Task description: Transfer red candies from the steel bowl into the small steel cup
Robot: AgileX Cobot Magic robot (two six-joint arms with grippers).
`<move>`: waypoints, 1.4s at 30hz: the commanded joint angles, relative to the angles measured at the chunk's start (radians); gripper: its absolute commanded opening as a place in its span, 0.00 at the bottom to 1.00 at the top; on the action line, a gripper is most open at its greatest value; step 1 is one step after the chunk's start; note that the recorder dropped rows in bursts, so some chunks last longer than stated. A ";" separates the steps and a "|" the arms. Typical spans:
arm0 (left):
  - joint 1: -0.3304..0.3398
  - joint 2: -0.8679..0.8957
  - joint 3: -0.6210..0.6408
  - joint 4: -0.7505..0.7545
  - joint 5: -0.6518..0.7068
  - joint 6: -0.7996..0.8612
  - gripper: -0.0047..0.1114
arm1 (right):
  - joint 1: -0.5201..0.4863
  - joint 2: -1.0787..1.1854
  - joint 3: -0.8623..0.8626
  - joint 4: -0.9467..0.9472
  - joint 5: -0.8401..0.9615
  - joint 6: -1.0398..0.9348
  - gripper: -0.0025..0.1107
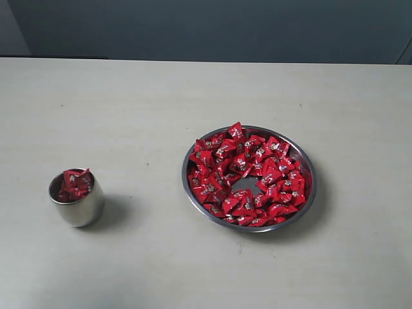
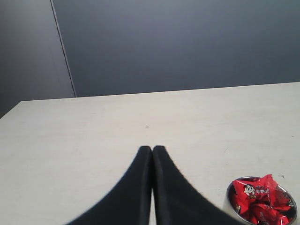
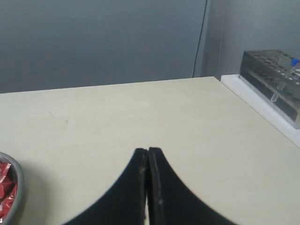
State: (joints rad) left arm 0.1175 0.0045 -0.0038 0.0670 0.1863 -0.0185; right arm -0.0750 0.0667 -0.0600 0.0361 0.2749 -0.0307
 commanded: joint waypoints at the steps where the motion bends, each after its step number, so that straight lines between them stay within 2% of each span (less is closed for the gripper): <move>1: 0.001 -0.004 0.004 0.001 -0.006 -0.001 0.04 | -0.004 -0.007 0.025 -0.036 -0.020 -0.003 0.02; 42: 0.001 -0.004 0.004 0.001 -0.006 -0.001 0.04 | -0.004 -0.037 0.060 -0.026 0.045 -0.022 0.02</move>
State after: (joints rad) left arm 0.1175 0.0045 -0.0038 0.0670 0.1863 -0.0185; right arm -0.0750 0.0363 -0.0052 0.0098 0.3209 -0.0523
